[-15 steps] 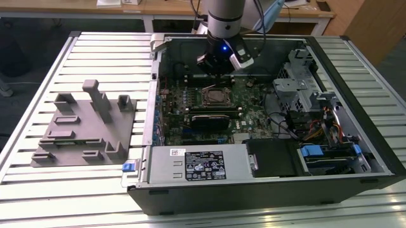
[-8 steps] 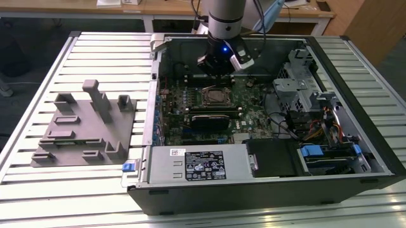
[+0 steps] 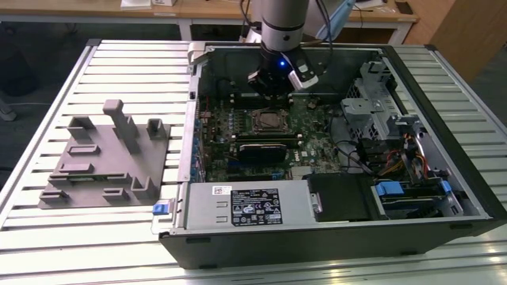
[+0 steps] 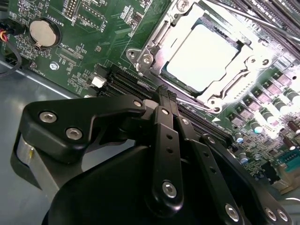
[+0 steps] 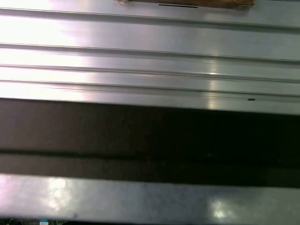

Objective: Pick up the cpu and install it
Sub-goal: 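Install the first cpu locking lever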

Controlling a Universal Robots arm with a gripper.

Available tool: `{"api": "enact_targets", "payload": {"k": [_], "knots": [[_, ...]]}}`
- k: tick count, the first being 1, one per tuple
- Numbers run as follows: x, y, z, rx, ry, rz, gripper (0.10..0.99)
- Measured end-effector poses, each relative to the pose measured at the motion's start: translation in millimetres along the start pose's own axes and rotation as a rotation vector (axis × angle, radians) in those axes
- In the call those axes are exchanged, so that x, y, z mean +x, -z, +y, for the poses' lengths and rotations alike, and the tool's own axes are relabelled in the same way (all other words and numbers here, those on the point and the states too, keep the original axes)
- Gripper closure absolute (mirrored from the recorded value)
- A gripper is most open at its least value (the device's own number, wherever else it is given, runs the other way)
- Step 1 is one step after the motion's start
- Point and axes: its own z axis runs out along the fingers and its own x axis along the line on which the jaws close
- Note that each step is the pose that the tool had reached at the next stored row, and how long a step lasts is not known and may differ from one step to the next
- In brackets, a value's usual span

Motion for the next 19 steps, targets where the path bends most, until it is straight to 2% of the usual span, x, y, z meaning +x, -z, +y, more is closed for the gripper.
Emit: {"api": "enact_targets", "payload": {"k": [14, 19], "knots": [[-7.1, -8.0, -0.8, 0.000, 0.000, 0.0008, 0.980], [-7.4, -8.5, -0.9, 0.000, 0.000, 0.0009, 0.980]]}}
